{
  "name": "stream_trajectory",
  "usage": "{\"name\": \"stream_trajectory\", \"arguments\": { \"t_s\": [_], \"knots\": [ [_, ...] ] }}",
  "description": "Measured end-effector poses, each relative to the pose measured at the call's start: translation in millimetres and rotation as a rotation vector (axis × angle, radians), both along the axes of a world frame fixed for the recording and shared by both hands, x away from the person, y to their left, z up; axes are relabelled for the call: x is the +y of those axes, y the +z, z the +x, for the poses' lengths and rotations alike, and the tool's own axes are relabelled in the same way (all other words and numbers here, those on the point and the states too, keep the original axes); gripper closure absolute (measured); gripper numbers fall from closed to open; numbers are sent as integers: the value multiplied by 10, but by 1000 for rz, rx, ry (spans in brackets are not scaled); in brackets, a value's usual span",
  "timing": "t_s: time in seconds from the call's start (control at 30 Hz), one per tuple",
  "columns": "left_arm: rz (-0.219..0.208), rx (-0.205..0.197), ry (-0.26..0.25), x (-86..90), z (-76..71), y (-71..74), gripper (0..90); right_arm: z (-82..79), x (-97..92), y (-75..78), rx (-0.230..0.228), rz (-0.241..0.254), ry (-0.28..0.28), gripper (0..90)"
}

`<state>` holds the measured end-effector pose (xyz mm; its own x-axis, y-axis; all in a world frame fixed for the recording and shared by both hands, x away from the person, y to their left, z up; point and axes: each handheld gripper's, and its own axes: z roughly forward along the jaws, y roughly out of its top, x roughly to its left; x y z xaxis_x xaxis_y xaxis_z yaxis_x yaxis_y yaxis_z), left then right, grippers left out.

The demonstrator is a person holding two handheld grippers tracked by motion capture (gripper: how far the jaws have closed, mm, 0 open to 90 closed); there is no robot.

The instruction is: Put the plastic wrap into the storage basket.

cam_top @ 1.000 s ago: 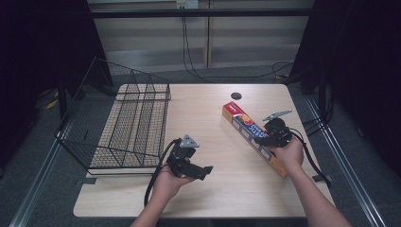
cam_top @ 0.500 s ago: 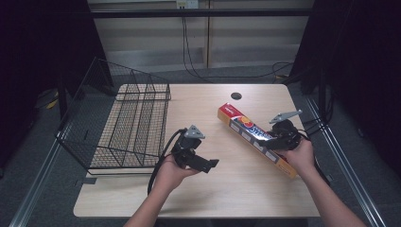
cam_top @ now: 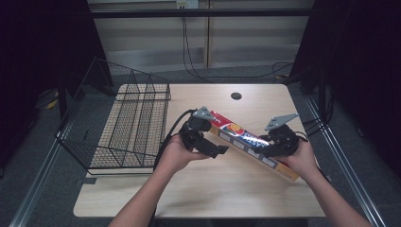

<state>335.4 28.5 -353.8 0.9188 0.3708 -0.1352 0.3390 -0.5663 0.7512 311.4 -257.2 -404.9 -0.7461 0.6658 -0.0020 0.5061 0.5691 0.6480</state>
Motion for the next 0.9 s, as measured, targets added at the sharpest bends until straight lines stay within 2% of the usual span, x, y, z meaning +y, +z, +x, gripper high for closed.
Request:
{"name": "stream_trajectory", "arguments": {
  "t_s": [0.03, 0.07, 0.13, 0.27, 0.37, 0.4, 0.47, 0.5, 0.57, 0.6, 0.63, 0.7, 0.77, 0.9],
  "knots": [
    [18, 1, -33, -31, 36, 35, 37, -10, 4, 5, 0, 4, 11, 479],
    [12, 5, -33, -57, 52, 41, 37, -28, 17, 12, -10, -1, 16, 479],
    [25, 10, -52, -106, 92, 62, 32, -52, 41, 27, -8, 2, 46, 479],
    [69, 18, -71, -201, 163, 84, 29, -91, 70, 54, -5, 21, 99, 478],
    [111, 7, -96, -268, 196, 85, 35, -112, 81, 71, -6, 23, 134, 478],
    [118, -4, -111, -290, 206, 85, 40, -118, 84, 76, 0, 25, 139, 479],
    [124, -1, -119, -309, 212, 83, 54, -135, 92, 79, -16, 3, 161, 478],
    [129, -5, -144, -343, 219, 73, 71, -140, 94, 79, -20, -6, 175, 478],
    [143, -7, -157, -365, 223, 67, 70, -138, 94, 70, -12, 7, 199, 478],
    [163, -5, -166, -389, 219, 61, 70, -138, 94, 70, -12, 7, 199, 478],
    [205, -19, -196, -441, 211, 37, 68, -143, 98, 74, -15, 3, 212, 478],
    [245, -22, -225, -499, 200, 4, 71, -140, 108, 78, -10, 5, 228, 478],
    [258, -27, -246, -548, 190, -33, 87, -141, 128, 84, -13, 1, 245, 477],
    [319, -39, -298, -637, 168, -85, 98, -142, 159, 104, -6, -5, 273, 477]
  ]
}}
